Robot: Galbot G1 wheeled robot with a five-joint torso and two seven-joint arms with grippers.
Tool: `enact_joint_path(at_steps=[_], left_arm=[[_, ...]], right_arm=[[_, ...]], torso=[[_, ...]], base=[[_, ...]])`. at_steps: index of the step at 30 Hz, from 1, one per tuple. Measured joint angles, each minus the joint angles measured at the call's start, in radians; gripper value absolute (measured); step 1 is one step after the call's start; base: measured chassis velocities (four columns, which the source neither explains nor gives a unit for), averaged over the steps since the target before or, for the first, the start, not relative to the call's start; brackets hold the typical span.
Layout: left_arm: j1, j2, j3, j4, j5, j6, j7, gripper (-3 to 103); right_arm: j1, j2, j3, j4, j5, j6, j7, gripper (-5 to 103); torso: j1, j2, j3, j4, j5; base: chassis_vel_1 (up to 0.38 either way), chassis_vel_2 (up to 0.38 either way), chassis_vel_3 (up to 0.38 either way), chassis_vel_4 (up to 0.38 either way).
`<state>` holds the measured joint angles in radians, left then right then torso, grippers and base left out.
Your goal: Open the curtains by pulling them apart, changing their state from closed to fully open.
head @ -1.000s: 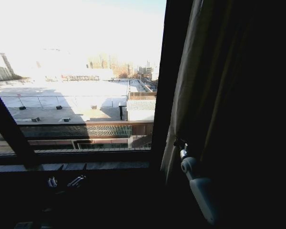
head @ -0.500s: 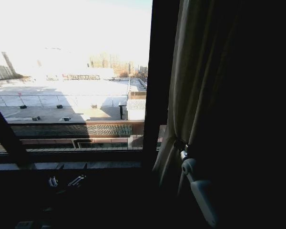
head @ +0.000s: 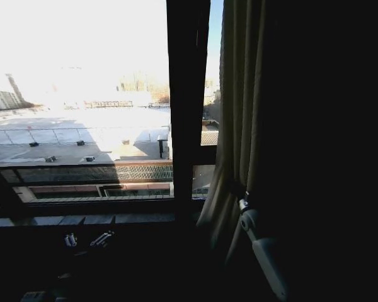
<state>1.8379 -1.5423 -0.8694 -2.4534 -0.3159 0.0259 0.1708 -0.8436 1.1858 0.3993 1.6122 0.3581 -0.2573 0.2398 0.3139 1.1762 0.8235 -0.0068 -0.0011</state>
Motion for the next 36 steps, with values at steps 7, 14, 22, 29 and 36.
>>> enact_joint_path(at_steps=[7, 14, 22, 29, 36], left_arm=[[0.0, 0.001, 0.0, -0.001, -0.001, -0.004, 0.001, 100], [0.002, -0.005, 0.007, 0.0, -0.002, -0.016, 0.003, 100], [0.003, -0.005, 0.001, 0.0, -0.007, -0.019, 0.003, 100], [-0.01, -0.007, 0.001, 0.0, -0.011, -0.012, 0.002, 100], [-0.052, -0.003, -0.004, 0.008, -0.033, 0.051, -0.04, 100]], right_arm=[[0.031, -0.016, 0.115, -0.08, 0.007, -0.048, 0.099, 0], [0.071, -0.031, 0.183, -0.137, 0.038, -0.083, 0.224, 0], [0.091, -0.04, 0.202, -0.169, 0.042, -0.086, 0.292, 0], [-0.01, -0.054, 0.15, 0.009, 0.054, -0.095, 0.178, 13], [-0.283, -0.094, 0.057, 0.44, 0.183, -0.214, 0.039, 51]], torso=[[0.0, 0.0, 0.0, -0.0009, 0.0019], [0.0, 0.0, 0.0, -0.001, 0.0014], [0.0, 0.0, 0.0, -0.0009, 0.0016], [0.0, 0.0, 0.0, -0.0008, 0.0013], [0.0, 0.0, 0.0, -0.0009, 0.0011]], base=[[0.042, 0.021, -0.041, -0.029], [0.0, 0.0, 0.0, 0.0], [0.0, 0.0, 0.0, 0.0], [0.0, 0.0, 0.0, 0.0], [0.0, 0.0, 0.0, 0.0]])
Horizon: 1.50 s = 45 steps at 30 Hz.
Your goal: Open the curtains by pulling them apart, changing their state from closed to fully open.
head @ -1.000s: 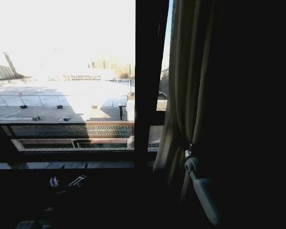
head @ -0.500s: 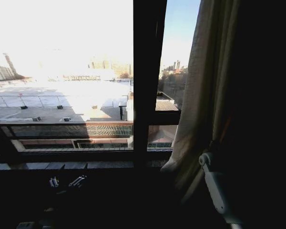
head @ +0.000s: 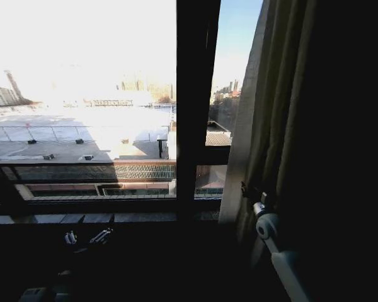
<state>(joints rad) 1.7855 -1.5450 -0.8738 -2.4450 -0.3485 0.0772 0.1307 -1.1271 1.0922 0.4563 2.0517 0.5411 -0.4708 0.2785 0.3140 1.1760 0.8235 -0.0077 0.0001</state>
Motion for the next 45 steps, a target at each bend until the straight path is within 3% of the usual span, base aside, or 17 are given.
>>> enact_joint_path(at_steps=[1, 4, 5, 8, 9, 12, 28, 45], left_arm=[[-0.003, 0.001, -0.002, 0.0, -0.001, 0.009, -0.007, 100], [-0.009, 0.004, -0.009, -0.003, -0.01, 0.039, -0.019, 100], [-0.009, 0.004, -0.009, -0.003, -0.01, 0.039, -0.019, 100], [-0.011, 0.007, -0.007, -0.004, -0.013, 0.054, -0.02, 100], [-0.011, 0.007, -0.007, -0.004, -0.013, 0.054, -0.02, 100], [-0.013, 0.009, -0.003, -0.008, -0.013, 0.068, -0.021, 100], [0.001, 0.011, -0.006, -0.024, -0.016, 0.071, -0.016, 100], [0.021, 0.005, -0.009, -0.036, -0.016, 0.051, -0.014, 100]], right_arm=[[-0.026, 0.001, 0.0, 0.032, -0.003, 0.0, -0.003, 51], [-0.143, 0.009, 0.009, 0.154, -0.066, 0.023, -0.05, 67], [-0.143, 0.009, 0.009, 0.154, -0.066, 0.023, -0.05, 67], [-0.19, 0.031, 0.016, 0.185, -0.187, 0.071, -0.108, 83], [-0.19, 0.031, 0.016, 0.185, -0.187, 0.071, -0.108, 83], [-0.203, 0.055, 0.003, 0.18, -0.273, 0.121, -0.121, 98], [-0.215, 0.052, -0.029, 0.186, -0.318, 0.13, -0.121, 100], [-0.226, 0.051, -0.038, 0.194, -0.352, 0.128, -0.136, 100]], torso=[[0.0, 0.0, 0.0, 0.0002, 0.0], [0.0, 0.0, 0.0, -0.0001, -0.0001], [0.0, 0.0, 0.0, -0.0001, -0.0001], [0.0, 0.0, 0.0, -0.0001, 0.0], [0.0, 0.0, 0.0, -0.0001, 0.0], [0.0, 0.0, 0.0, 0.0001, 0.0002], [0.0, 0.0, 0.0, 0.0001, 0.0003], [0.0, 0.0, 0.0, -0.0001, 0.0003]], base=[[0.0, 0.0, 0.0, 0.0], [0.0, 0.0, 0.0, 0.0], [0.0, 0.0, 0.0, 0.0], [0.0, 0.0, 0.0, 0.0], [0.0, 0.0, 0.0, 0.0], [0.0, 0.0, 0.0, 0.0], [0.055, 0.059, -0.063, -0.059], [0.3, 0.301, -0.292, -0.303]])
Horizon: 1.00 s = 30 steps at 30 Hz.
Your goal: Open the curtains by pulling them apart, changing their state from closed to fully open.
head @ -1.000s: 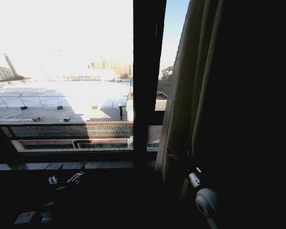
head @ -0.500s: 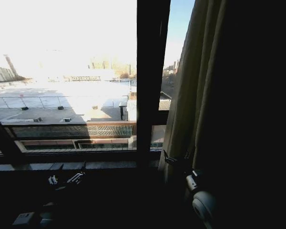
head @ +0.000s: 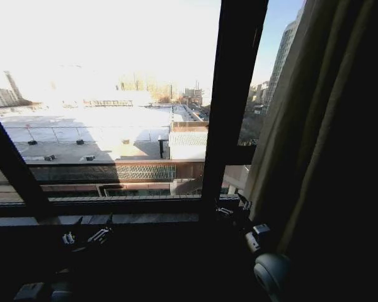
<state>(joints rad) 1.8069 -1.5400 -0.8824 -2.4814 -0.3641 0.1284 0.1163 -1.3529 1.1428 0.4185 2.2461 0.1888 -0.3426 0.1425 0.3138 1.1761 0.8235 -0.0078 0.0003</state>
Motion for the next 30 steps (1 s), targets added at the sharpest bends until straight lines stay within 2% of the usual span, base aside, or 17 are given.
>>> enact_joint_path(at_steps=[12, 17, 30], left_arm=[[0.014, -0.001, -0.004, -0.003, 0.0, -0.017, 0.001, 100], [0.019, -0.003, -0.004, -0.017, 0.002, -0.028, 0.003, 100], [0.02, -0.011, -0.002, -0.019, 0.008, -0.032, 0.006, 100]], right_arm=[[-0.003, 0.005, -0.01, -0.001, -0.018, 0.001, -0.012, 100], [-0.007, 0.005, -0.006, -0.008, -0.041, 0.004, -0.04, 100], [-0.006, 0.008, -0.011, -0.015, -0.042, 0.009, -0.059, 100]], torso=[[0.0, 0.0, 0.0, 0.0002, -0.0004], [0.0, 0.0, 0.0, 0.0, 0.0004], [0.0, 0.0, 0.0, 0.0001, -0.0003]], base=[[0.352, 0.352, -0.362, -0.356], [0.346, 0.355, -0.371, -0.376], [0.3, 0.398, -0.296, -0.385]])
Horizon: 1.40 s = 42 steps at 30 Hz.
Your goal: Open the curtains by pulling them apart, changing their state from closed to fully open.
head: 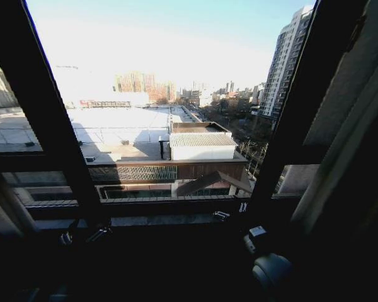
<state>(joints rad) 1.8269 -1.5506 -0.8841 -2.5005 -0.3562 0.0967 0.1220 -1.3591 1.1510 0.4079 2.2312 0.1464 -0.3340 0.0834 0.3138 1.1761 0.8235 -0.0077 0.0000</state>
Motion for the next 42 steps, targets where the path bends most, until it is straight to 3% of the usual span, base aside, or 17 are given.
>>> enact_joint_path(at_steps=[42], left_arm=[[-0.014, -0.008, -0.002, 0.029, 0.017, -0.02, 0.018, 100]], right_arm=[[-0.004, -0.001, -0.007, -0.017, 0.001, 0.049, 0.019, 100]], torso=[[0.0, 0.0, 0.0, 0.0003, -0.0001]], base=[[0.267, 0.424, -0.264, -0.426]])
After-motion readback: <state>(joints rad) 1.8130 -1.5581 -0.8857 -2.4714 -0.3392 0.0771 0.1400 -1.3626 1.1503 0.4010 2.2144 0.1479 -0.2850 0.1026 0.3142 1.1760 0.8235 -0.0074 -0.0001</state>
